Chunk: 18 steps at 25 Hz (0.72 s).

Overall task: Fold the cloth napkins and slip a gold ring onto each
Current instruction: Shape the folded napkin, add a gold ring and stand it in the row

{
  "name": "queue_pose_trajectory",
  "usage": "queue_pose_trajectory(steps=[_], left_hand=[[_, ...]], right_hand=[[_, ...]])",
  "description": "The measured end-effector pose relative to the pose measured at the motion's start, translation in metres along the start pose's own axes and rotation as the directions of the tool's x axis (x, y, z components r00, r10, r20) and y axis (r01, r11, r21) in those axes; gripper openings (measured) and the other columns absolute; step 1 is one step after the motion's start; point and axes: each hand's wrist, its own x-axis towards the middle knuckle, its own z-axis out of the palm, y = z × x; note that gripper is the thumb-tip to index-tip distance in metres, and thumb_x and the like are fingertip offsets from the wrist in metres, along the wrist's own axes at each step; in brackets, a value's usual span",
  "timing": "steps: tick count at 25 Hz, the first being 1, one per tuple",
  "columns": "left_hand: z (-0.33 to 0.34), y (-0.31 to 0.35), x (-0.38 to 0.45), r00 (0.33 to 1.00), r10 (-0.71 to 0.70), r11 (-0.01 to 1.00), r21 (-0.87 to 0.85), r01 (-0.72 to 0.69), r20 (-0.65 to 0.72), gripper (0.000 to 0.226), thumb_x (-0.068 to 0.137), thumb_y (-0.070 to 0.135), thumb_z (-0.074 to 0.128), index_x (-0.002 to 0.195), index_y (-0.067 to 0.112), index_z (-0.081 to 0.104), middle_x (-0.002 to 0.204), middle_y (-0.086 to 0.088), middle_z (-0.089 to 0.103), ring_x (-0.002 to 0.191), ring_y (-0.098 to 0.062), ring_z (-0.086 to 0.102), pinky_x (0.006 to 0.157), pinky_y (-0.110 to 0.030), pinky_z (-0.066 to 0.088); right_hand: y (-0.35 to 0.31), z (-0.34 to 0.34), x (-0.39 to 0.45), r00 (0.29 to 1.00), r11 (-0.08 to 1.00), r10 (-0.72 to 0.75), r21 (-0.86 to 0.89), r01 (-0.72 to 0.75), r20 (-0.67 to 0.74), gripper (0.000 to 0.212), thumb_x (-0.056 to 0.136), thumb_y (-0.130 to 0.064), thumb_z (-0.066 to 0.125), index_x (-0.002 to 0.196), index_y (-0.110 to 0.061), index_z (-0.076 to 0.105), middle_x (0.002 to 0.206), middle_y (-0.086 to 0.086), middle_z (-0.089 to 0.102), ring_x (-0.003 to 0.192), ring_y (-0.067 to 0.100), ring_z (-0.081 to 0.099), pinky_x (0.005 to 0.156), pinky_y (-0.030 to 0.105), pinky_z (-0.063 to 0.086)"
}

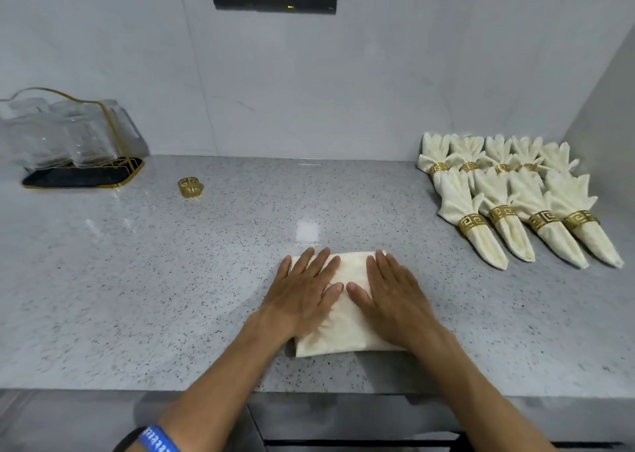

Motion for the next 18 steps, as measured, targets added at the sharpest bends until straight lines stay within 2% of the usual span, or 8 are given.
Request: queue_pose_trajectory(steps=[3,6,8,9,11,13,15,18], left_hand=[[0.004,-0.002,0.001,1.0,-0.003,1.0,-0.001,0.003,0.01,0.06,0.102,0.054,0.008,0.157,0.032,-0.001,0.164,0.011,-0.012,0.15,-0.012,-0.015,0.122,-0.047,-0.004],[-0.001,0.002,0.0,0.999,-0.008,0.999,-0.051,0.007,-0.034,0.062,0.101,0.055,0.009,0.157,0.029,0.007,0.165,0.008,-0.006,0.151,-0.014,-0.011,0.121,-0.051,-0.005],[-0.01,0.005,-0.016,0.972,0.035,0.994,-0.088,-0.057,-0.234,0.061,0.1,0.056,0.02,0.149,0.022,0.037,0.16,0.001,0.024,0.148,-0.022,0.017,0.119,-0.05,0.01],[-0.015,0.003,-0.029,0.943,0.092,0.986,-0.102,-0.131,-0.319,0.058,0.097,0.058,0.03,0.137,0.022,0.051,0.146,0.003,0.042,0.136,-0.02,0.034,0.114,-0.046,0.022],[-0.02,-0.006,-0.059,0.943,0.2,0.959,-0.145,-0.244,-0.266,0.052,0.088,0.065,0.045,0.124,0.03,0.058,0.125,0.015,0.048,0.118,-0.006,0.041,0.105,-0.033,0.03],[-0.02,-0.015,-0.083,0.964,0.247,0.949,-0.177,-0.261,-0.097,0.057,0.083,0.07,0.05,0.13,0.038,0.051,0.132,0.024,0.04,0.125,0.004,0.032,0.109,-0.026,0.022],[-0.019,-0.019,-0.088,0.962,0.245,0.948,-0.179,-0.263,-0.118,0.054,0.083,0.065,0.05,0.13,0.039,0.051,0.136,0.025,0.041,0.128,0.005,0.031,0.111,-0.026,0.02],[-0.021,-0.007,-0.081,0.944,0.262,0.951,-0.113,-0.287,-0.199,0.041,0.08,0.043,0.05,0.119,0.033,0.057,0.121,0.021,0.055,0.115,0.0,0.046,0.105,-0.029,0.032]], right_hand=[[-0.004,-0.001,-0.032,0.998,0.999,-0.047,-0.014,0.047,-0.03,0.098,0.079,-0.074,-0.018,0.156,-0.014,-0.008,0.162,0.002,-0.017,0.15,0.014,-0.016,0.121,0.033,-0.009],[-0.007,0.003,-0.05,0.999,0.997,-0.047,-0.064,0.048,0.011,0.085,0.088,-0.066,-0.006,0.156,-0.015,-0.009,0.164,0.002,-0.015,0.149,0.012,-0.017,0.121,0.032,-0.011],[-0.007,0.005,-0.049,0.999,0.997,-0.041,-0.07,0.042,0.024,0.085,0.089,-0.066,-0.005,0.156,-0.015,-0.009,0.164,0.001,-0.015,0.149,0.011,-0.017,0.12,0.032,-0.012],[-0.006,0.004,-0.047,0.999,0.997,-0.041,-0.066,0.043,0.024,0.085,0.089,-0.067,-0.004,0.156,-0.015,-0.009,0.164,0.001,-0.015,0.149,0.011,-0.017,0.12,0.032,-0.012],[-0.005,0.004,-0.045,0.998,0.996,-0.053,-0.063,0.055,0.024,0.084,0.09,-0.067,-0.002,0.157,-0.016,-0.009,0.164,0.0,-0.015,0.149,0.011,-0.016,0.12,0.031,-0.012],[-0.002,0.006,-0.046,0.998,0.996,-0.06,-0.063,0.061,0.019,0.084,0.09,-0.067,-0.002,0.157,-0.016,-0.009,0.164,0.0,-0.014,0.149,0.011,-0.016,0.12,0.03,-0.012],[-0.002,0.007,-0.045,0.998,0.996,-0.063,-0.064,0.064,0.028,0.085,0.09,-0.068,-0.001,0.157,-0.017,-0.009,0.163,-0.001,-0.015,0.149,0.01,-0.016,0.118,0.029,-0.013],[0.004,0.005,-0.042,0.996,0.996,-0.07,-0.054,0.073,0.047,0.084,0.09,-0.068,0.002,0.157,-0.019,-0.008,0.163,-0.004,-0.015,0.149,0.008,-0.015,0.118,0.027,-0.013]])
